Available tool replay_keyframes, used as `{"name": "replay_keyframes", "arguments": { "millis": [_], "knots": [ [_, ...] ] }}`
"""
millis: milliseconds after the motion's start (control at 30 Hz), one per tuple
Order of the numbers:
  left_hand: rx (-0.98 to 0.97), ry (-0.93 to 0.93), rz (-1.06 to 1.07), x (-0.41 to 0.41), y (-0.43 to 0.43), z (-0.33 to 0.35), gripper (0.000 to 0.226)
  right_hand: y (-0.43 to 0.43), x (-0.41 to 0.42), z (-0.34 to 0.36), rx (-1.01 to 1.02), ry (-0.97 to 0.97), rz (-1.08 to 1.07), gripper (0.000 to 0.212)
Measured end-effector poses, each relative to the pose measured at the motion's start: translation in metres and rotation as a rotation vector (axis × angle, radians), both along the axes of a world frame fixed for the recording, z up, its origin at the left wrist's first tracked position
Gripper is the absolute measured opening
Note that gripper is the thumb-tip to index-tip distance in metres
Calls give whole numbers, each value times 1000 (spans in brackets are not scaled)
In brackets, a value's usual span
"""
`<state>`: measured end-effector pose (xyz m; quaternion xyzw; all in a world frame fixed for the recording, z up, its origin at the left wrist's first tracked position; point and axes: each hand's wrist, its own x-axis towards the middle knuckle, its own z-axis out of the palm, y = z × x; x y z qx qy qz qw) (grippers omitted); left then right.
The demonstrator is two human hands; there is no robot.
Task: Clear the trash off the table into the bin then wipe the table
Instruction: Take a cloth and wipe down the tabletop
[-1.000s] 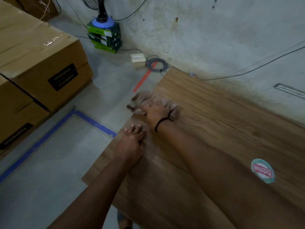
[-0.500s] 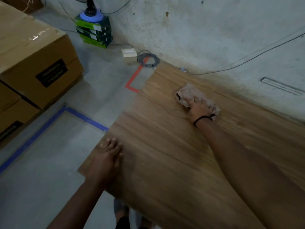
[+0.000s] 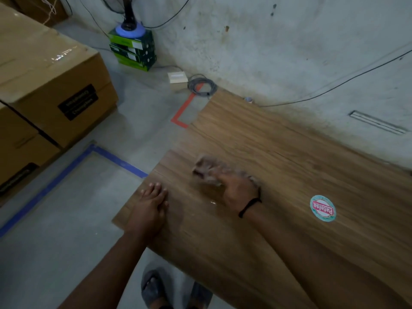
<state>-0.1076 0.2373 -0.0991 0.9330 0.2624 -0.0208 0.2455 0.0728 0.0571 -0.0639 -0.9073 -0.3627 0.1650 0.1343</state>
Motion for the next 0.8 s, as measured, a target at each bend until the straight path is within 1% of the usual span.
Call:
{"name": "replay_keyframes", "arguments": {
  "millis": [33,67,100,133,167,233,300,400,500,567,600,633,700,733,800],
  "knots": [
    [-2,-8,5,1,0,-1,47,-9,19,2,91,-31,-86,64],
    [-3,-9,7,1,1,-1,46,-18,44,0,140,-78,-179,63],
    [2,-7,4,1,1,-3,46,-29,70,-3,136,-113,-253,65],
    [11,-11,3,0,2,-4,45,-38,89,-6,60,-126,-318,69],
    [21,-20,3,0,2,-5,45,-46,101,-8,-67,-119,-366,69],
    [33,-41,4,-1,1,-7,45,-50,104,-19,-305,-79,-425,62],
    [30,-43,7,-1,-1,-7,45,-39,87,-25,-369,-99,-411,54],
    [35,-65,4,-2,0,-6,47,-2,38,-31,-336,-132,-316,47],
    [31,-56,-12,-3,2,-5,44,30,-30,-31,-305,-145,-225,43],
    [31,-71,-25,-4,4,-6,44,37,-61,-28,-257,-104,-171,47],
    [34,-77,-34,-5,5,-6,44,33,-67,-25,-186,-67,-170,52],
    [34,-79,-40,-5,6,-5,44,26,-67,-18,-72,-32,-199,58],
    [27,-81,-49,-6,7,-7,44,0,-55,0,149,-47,-309,64],
    [23,-88,-54,-6,7,-7,44,-16,-43,9,188,-96,-360,63],
    [23,-99,-70,-6,7,-8,43,-59,-8,15,122,-196,-474,63]
  ]
}}
